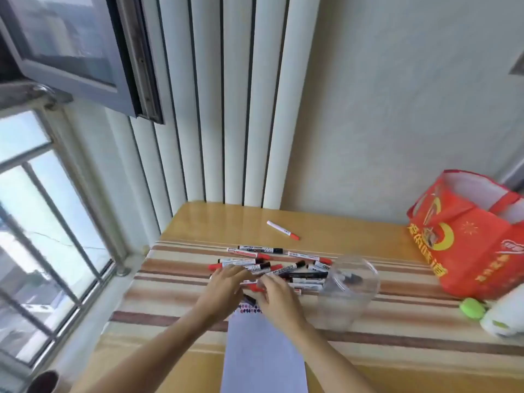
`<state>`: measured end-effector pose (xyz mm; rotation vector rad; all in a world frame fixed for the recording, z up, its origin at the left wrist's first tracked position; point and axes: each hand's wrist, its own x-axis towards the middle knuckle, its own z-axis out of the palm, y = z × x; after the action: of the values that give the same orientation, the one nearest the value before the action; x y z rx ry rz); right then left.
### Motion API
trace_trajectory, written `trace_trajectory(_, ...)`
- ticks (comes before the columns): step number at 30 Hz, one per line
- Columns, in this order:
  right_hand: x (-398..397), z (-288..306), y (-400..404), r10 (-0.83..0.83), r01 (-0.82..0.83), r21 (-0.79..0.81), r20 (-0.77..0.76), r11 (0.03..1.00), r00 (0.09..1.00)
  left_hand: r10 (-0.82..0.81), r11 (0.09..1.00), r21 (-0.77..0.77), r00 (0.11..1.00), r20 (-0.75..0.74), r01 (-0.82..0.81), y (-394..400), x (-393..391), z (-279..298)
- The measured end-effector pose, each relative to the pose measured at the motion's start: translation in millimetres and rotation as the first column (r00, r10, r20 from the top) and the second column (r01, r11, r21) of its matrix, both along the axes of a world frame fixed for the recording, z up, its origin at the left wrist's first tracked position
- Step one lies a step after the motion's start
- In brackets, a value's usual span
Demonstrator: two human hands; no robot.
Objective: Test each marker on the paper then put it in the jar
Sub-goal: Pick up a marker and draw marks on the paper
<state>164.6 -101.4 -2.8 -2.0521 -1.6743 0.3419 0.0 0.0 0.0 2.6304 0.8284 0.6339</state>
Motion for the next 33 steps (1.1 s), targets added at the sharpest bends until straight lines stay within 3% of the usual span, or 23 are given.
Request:
trace_trajectory(3,-9.2,-43.8,-3.5,-0.046,0.033,0.208,0.06,0.978,0.997,0.045,0.993,0.105,0.998,0.039,-0.049,-3.1,-1.8,-35.1)
trace_trajectory(7,-15.2,-69.2,-4.4,-0.047,-0.011,0.325,0.17,0.946,0.984,0.077,0.988,0.125,0.994,0.072,-0.086,-8.0,-14.0,-61.7)
trace_trajectory(16,-18.0,-69.5,-8.6,-0.103,0.04,0.331,0.176,0.943,0.979,0.036,0.995,0.09,0.988,0.152,-0.05,0.0,-13.1,-75.5)
trace_trajectory(23,-20.7,-64.2,-11.2,-0.02,-0.037,0.307,0.181,0.951,0.983,-0.04,0.987,0.161,0.991,0.13,0.018,-9.2,-14.8,-69.7)
trace_trajectory(28,-18.0,-60.3,-17.8,-0.055,0.005,0.387,0.118,0.922,0.992,0.006,0.96,0.268,0.96,0.278,-0.084,-12.0,-19.4,-64.4)
trace_trajectory(31,-13.9,-60.6,-15.5,-0.086,0.041,0.453,0.079,0.89,0.993,0.106,0.952,0.229,0.923,0.371,-0.202,-13.2,-22.7,-61.1)
trace_trajectory(33,-10.8,-65.2,-13.9,-0.085,0.045,0.497,0.059,0.867,0.995,0.174,0.957,0.162,0.923,0.342,-0.241,-15.4,-23.1,-65.3)
